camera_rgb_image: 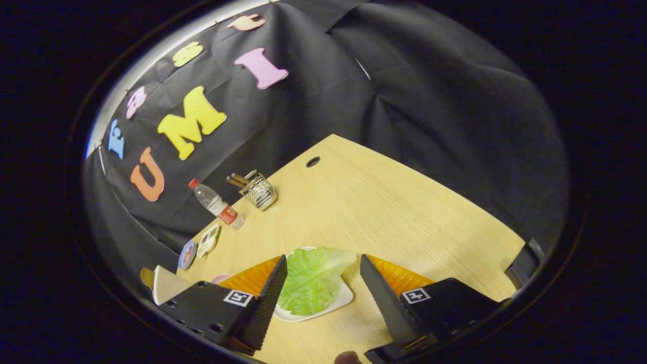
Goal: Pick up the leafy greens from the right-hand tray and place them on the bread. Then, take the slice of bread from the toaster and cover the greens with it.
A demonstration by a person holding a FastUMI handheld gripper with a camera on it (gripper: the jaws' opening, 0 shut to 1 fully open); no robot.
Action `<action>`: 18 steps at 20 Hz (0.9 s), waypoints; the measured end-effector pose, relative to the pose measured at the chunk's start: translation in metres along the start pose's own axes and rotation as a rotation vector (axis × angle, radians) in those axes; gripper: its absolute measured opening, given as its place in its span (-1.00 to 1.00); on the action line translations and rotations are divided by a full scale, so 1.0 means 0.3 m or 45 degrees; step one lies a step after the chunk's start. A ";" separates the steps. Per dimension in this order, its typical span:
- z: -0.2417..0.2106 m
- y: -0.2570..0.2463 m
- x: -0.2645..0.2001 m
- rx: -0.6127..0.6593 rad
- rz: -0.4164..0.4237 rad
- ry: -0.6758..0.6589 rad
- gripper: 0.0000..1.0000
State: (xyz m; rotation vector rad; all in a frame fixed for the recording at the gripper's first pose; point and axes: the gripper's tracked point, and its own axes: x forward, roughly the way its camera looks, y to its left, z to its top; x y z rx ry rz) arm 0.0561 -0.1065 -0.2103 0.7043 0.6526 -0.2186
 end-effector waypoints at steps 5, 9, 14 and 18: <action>-0.026 -0.047 0.043 0.118 -0.067 0.067 0.79; -0.059 -0.074 0.081 0.147 -0.099 0.116 0.78; -0.060 -0.069 0.119 0.262 -0.082 0.144 0.55; -0.073 -0.081 0.138 0.327 -0.099 0.165 0.15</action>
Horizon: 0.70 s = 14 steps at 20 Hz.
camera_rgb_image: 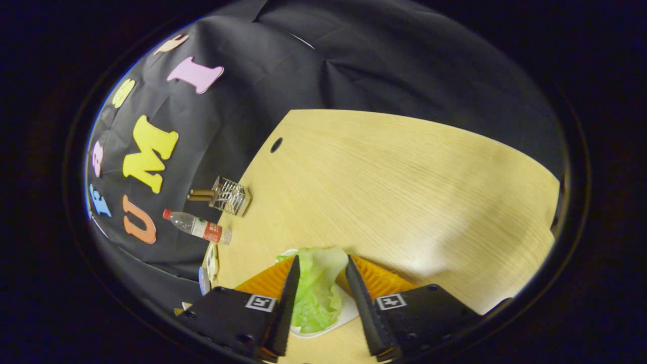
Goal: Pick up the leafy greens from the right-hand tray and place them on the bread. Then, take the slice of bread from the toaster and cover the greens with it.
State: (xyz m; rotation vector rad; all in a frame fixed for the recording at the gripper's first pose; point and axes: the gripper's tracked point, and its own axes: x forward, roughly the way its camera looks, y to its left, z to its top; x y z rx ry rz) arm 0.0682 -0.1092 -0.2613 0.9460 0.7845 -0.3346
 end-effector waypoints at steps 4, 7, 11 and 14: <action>0.018 -0.002 -0.012 0.005 -0.012 -0.033 -0.86; 0.036 0.034 -0.053 0.001 0.052 -0.053 -1.00; 0.035 0.107 -0.109 -0.012 0.123 -0.085 -1.00; 0.014 0.210 -0.181 -0.048 0.195 -0.110 -1.00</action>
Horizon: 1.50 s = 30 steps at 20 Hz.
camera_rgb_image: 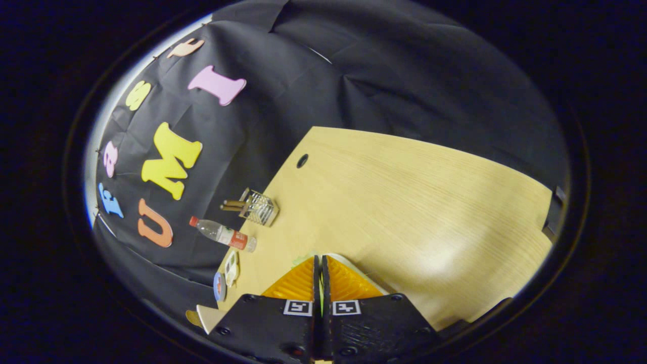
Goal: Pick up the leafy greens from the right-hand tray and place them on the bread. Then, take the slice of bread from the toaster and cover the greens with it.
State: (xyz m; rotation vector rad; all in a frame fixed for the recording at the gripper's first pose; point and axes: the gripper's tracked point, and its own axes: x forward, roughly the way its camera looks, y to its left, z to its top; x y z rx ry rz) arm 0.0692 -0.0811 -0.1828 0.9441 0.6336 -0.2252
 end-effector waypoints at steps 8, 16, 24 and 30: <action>-0.092 0.297 -0.150 -0.169 0.100 -0.102 -1.00; -0.422 0.594 -0.124 -0.247 0.203 -0.063 -1.00; -0.755 0.712 -0.005 -0.230 0.278 0.114 -1.00; -0.790 0.572 0.089 -0.204 0.178 0.183 -1.00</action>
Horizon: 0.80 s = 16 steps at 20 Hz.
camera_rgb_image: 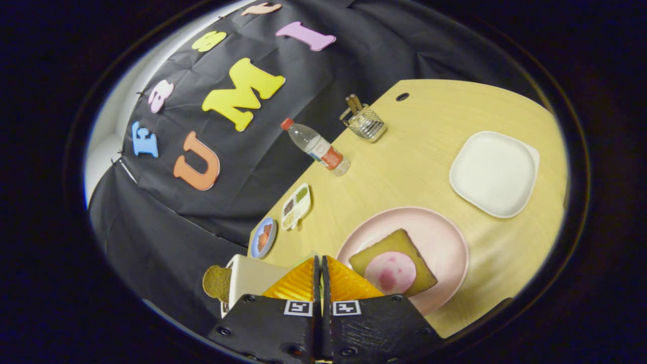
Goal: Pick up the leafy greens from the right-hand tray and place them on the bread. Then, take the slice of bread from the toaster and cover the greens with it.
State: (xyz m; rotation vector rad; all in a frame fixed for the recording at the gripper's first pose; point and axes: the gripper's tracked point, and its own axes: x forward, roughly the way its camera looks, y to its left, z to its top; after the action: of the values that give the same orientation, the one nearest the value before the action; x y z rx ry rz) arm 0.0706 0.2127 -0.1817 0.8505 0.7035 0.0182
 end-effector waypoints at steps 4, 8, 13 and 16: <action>0.070 -0.122 0.008 -0.058 -0.098 -0.042 -0.99; 0.097 -0.191 0.006 -0.057 -0.134 -0.028 -0.98; 0.105 -0.238 -0.005 -0.239 -0.210 -0.010 -0.26; 0.166 -0.242 -0.046 -0.312 -0.241 -0.088 0.28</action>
State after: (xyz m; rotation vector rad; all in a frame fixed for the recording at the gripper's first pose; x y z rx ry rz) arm 0.0702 0.1259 -0.2018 0.5455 0.6984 -0.0927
